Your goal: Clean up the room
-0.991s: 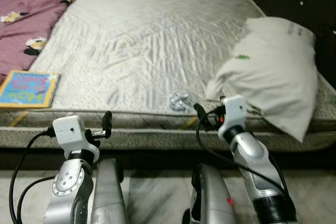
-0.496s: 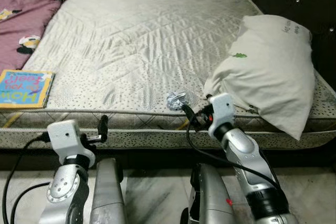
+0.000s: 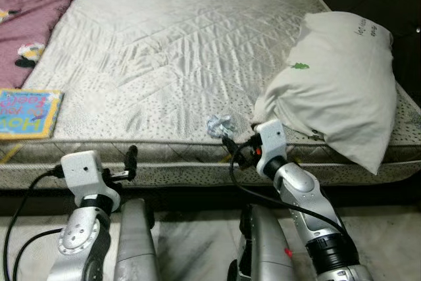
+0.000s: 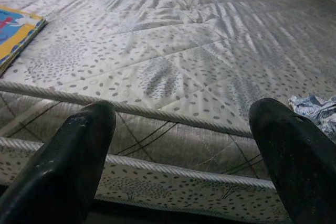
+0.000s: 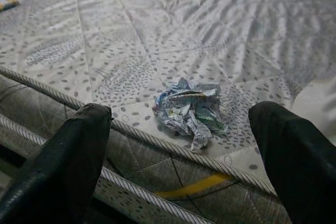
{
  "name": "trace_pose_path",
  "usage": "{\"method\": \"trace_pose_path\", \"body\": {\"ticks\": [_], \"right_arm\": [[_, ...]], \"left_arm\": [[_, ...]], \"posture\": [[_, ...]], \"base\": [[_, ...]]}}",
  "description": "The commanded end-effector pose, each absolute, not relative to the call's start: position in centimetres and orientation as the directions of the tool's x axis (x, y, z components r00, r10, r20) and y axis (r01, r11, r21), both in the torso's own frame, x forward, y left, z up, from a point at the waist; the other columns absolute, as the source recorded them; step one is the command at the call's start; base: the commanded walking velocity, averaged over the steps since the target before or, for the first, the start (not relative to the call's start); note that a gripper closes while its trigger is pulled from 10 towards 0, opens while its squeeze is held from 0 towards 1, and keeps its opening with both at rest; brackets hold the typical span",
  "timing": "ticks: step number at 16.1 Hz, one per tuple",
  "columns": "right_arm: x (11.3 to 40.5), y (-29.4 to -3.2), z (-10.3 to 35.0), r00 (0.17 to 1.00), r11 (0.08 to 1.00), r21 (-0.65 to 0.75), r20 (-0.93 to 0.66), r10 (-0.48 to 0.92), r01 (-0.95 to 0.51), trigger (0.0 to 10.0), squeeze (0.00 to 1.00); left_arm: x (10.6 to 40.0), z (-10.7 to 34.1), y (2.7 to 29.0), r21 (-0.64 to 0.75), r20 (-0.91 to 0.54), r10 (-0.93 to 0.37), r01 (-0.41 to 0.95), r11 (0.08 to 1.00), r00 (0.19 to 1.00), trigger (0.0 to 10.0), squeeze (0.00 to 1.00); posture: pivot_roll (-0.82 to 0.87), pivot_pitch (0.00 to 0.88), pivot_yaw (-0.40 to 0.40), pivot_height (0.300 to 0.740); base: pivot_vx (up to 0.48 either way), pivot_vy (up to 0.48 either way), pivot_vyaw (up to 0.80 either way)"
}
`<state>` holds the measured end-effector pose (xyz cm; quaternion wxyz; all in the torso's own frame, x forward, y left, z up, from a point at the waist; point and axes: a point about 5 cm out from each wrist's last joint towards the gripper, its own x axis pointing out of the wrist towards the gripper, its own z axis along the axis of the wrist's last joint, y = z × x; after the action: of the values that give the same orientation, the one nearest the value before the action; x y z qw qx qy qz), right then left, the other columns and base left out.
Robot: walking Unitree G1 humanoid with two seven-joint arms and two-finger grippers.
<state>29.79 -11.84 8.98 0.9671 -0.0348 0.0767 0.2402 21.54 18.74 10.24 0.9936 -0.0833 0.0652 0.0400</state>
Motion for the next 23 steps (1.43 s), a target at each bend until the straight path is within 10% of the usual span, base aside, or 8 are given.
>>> {"method": "trace_pose_path", "body": {"ticks": [1,23], "right_arm": [[30.2,-11.5,9.5,0.866,0.872,-0.048,-0.155,0.476,-0.488,10.0,0.00],[32.6,-7.1,9.9,0.791,0.780,-0.133,-0.068,0.608,-0.612,10.0,0.00]], "left_arm": [[21.4,10.5,18.7,-0.157,-0.139,0.068,-0.089,0.984,0.988,10.0,0.00],[17.3,11.5,19.4,-0.035,-0.173,0.176,-0.184,0.982,0.969,10.0,0.00]], "posture": [[0.10,0.076,-0.081,0.515],[0.25,0.182,-0.108,0.471]], "base": [[0.281,0.000,0.00],[0.066,0.000,0.00]]}}
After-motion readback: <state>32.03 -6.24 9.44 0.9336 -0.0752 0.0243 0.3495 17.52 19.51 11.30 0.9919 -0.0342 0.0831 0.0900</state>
